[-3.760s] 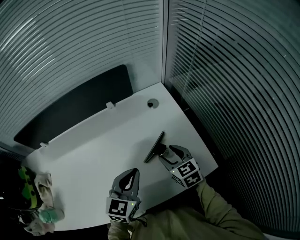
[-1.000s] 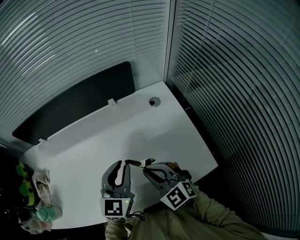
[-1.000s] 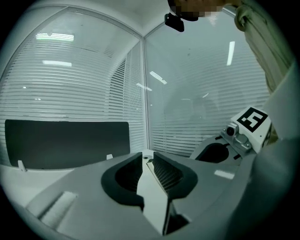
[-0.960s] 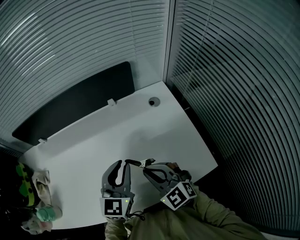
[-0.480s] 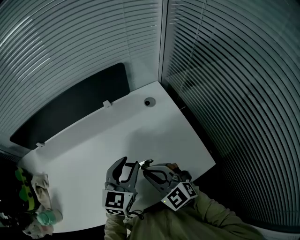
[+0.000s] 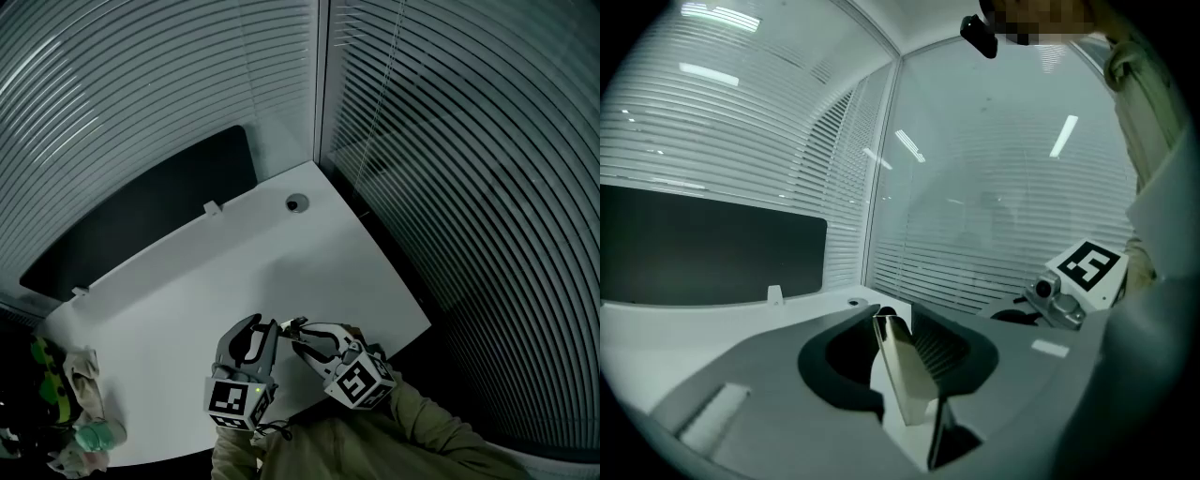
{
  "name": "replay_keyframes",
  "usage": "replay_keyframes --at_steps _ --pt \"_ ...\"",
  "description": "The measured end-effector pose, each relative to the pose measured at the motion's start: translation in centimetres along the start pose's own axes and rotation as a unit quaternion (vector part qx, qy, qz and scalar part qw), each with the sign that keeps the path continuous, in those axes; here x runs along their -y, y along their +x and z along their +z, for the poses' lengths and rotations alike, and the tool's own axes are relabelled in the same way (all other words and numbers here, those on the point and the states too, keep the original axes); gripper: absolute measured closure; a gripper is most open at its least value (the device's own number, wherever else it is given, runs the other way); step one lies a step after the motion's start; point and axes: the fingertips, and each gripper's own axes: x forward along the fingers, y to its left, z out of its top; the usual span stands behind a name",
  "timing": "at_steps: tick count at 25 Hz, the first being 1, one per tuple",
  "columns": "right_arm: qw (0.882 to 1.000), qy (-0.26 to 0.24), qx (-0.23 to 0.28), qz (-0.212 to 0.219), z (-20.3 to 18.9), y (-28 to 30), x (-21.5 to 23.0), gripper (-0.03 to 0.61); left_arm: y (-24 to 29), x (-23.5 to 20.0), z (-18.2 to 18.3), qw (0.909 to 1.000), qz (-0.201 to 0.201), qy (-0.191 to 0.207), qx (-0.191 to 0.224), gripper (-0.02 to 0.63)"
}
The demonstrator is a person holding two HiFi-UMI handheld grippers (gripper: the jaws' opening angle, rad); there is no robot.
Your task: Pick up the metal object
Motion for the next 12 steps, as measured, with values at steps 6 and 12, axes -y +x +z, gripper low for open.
replay_keyframes --at_steps 6,12 --pt "0.999 -0.038 -0.027 0.022 -0.6 1.5 -0.9 0.54 -0.7 -0.5 0.0 0.9997 0.02 -0.012 0.002 0.506" --pt "0.997 -0.079 -0.018 -0.01 1.0 1.0 -0.3 0.548 -1.5 -0.4 1.6 0.9995 0.023 0.019 0.014 0.495"
